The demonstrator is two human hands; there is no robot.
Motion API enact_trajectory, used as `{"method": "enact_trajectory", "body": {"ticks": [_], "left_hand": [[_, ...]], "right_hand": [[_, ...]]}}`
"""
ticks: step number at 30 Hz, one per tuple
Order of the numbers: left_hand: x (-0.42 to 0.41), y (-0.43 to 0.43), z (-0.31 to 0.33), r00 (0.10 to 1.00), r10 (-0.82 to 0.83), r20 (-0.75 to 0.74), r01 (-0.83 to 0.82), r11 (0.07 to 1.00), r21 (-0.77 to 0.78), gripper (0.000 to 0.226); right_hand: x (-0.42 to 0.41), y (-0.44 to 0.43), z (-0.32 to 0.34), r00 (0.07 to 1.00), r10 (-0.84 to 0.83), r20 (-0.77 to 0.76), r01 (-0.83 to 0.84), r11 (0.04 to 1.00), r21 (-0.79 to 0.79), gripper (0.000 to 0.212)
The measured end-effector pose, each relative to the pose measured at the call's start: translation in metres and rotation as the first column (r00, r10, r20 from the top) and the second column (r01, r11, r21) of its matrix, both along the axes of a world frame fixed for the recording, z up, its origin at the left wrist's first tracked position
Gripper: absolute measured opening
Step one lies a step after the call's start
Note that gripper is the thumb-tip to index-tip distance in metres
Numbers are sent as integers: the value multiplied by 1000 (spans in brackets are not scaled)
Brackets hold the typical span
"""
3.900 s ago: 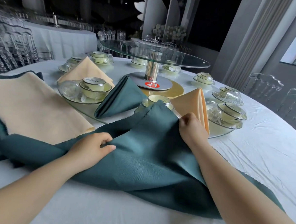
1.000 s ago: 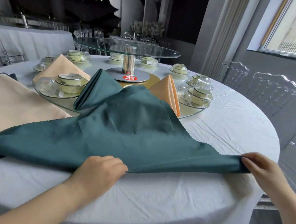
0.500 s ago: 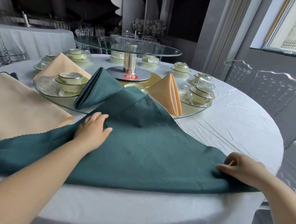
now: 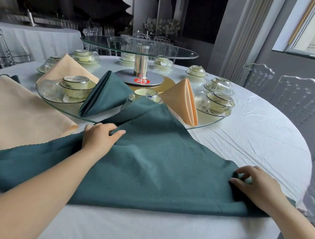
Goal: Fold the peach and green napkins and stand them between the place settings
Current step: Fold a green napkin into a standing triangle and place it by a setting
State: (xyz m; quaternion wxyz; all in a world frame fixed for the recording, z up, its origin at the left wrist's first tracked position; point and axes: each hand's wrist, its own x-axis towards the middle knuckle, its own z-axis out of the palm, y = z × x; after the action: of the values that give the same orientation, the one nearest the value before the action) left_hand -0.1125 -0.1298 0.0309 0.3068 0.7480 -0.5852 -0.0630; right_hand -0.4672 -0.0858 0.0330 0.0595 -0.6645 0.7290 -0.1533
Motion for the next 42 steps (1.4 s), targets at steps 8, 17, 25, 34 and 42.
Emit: {"method": "enact_trajectory", "body": {"ticks": [8, 17, 25, 34, 42], "left_hand": [[2, -19, 7, 998, 52, 30, -41, 957, -286, 27], [6, -33, 3, 1000, 23, 10, -20, 961, -276, 25], [4, -38, 7, 975, -73, -208, 30, 979, -199, 44], [-4, -54, 25, 964, -71, -258, -6, 958, -288, 21], [-8, -58, 15, 991, -3, -137, -18, 989, -147, 28]], "right_hand": [[8, -13, 4, 998, 33, -57, -28, 997, 78, 9], [23, -32, 8, 998, -5, -68, -2, 994, -112, 9], [32, -51, -8, 997, 13, -78, -20, 996, -92, 10], [33, -50, -4, 1000, -8, -29, 5, 995, -104, 20], [26, -43, -3, 999, 27, 18, -22, 971, -236, 18]]}}
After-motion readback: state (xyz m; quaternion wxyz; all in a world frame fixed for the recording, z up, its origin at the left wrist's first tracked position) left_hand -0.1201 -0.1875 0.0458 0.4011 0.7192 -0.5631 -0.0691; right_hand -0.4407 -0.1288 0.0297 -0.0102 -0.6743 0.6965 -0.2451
